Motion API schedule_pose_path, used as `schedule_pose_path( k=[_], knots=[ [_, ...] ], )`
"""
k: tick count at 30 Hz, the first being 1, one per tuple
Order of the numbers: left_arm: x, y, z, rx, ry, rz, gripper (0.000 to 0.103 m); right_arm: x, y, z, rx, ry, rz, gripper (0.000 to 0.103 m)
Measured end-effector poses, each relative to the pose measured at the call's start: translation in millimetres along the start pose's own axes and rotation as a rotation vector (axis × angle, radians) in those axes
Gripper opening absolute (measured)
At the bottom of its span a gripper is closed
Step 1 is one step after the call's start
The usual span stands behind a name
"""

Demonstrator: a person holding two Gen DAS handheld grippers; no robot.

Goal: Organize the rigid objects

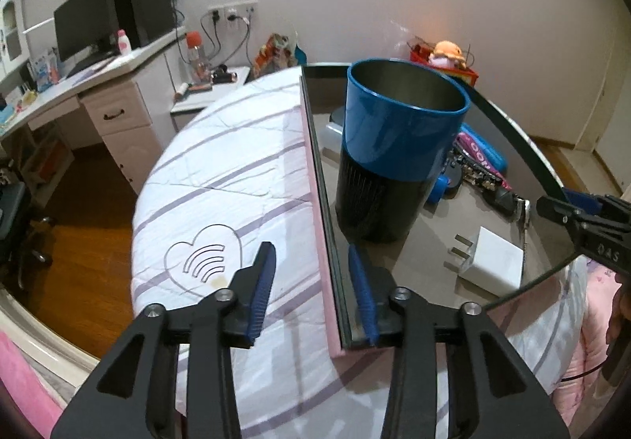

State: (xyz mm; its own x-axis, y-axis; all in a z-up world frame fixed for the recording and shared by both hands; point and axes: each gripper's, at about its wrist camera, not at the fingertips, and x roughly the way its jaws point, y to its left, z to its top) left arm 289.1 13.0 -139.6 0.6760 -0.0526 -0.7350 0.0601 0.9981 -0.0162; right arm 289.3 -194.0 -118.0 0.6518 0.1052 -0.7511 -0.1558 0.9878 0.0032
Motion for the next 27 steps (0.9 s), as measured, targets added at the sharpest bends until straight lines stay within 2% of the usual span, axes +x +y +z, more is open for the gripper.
schedule_pose_path(
  k=[1,3,4,5,6,9,14,18,20,22,23,27],
  knots=[
    [-3,0,-2,0.001,-0.005,0.001,0.041,-5,3,-1,-0.011,-0.008,0.001,0.061],
    [-12,0,-5,0.004,-0.017,0.018,0.05,-14,7,-2,-0.021,-0.026,-0.002,0.062],
    [-16,0,-7,0.004,-0.028,0.025,0.054,-19,9,-3,-0.027,-0.036,-0.007,0.066],
    [-22,0,-8,0.002,-0.041,0.024,0.062,-24,11,-3,-0.032,-0.047,-0.009,0.074],
    [-26,-1,-8,-0.003,-0.051,0.021,0.069,-30,14,-4,-0.038,-0.063,-0.009,0.077],
    [-40,0,-10,-0.026,-0.101,0.002,0.084,-38,20,-6,-0.051,-0.076,0.002,0.078],
    [-55,-5,-13,-0.038,-0.129,-0.014,0.092,-49,28,-13,-0.06,-0.095,0.018,0.079],
    [-75,-8,-18,-0.047,-0.172,-0.015,0.101,-62,31,-21,-0.061,-0.121,0.032,0.081],
    [-88,-9,-21,-0.051,-0.205,-0.017,0.102,-71,33,-24,-0.065,-0.139,0.037,0.082],
    [-100,-8,-24,-0.069,-0.238,-0.012,0.102,-83,37,-27,-0.077,-0.176,0.03,0.089],
    [-105,-7,-25,-0.077,-0.248,-0.01,0.102,-88,38,-28,-0.081,-0.19,0.029,0.103],
    [-129,-1,-33,-0.117,-0.317,0.008,0.103,-119,44,-33,-0.088,-0.271,0.039,0.103]
  ],
)
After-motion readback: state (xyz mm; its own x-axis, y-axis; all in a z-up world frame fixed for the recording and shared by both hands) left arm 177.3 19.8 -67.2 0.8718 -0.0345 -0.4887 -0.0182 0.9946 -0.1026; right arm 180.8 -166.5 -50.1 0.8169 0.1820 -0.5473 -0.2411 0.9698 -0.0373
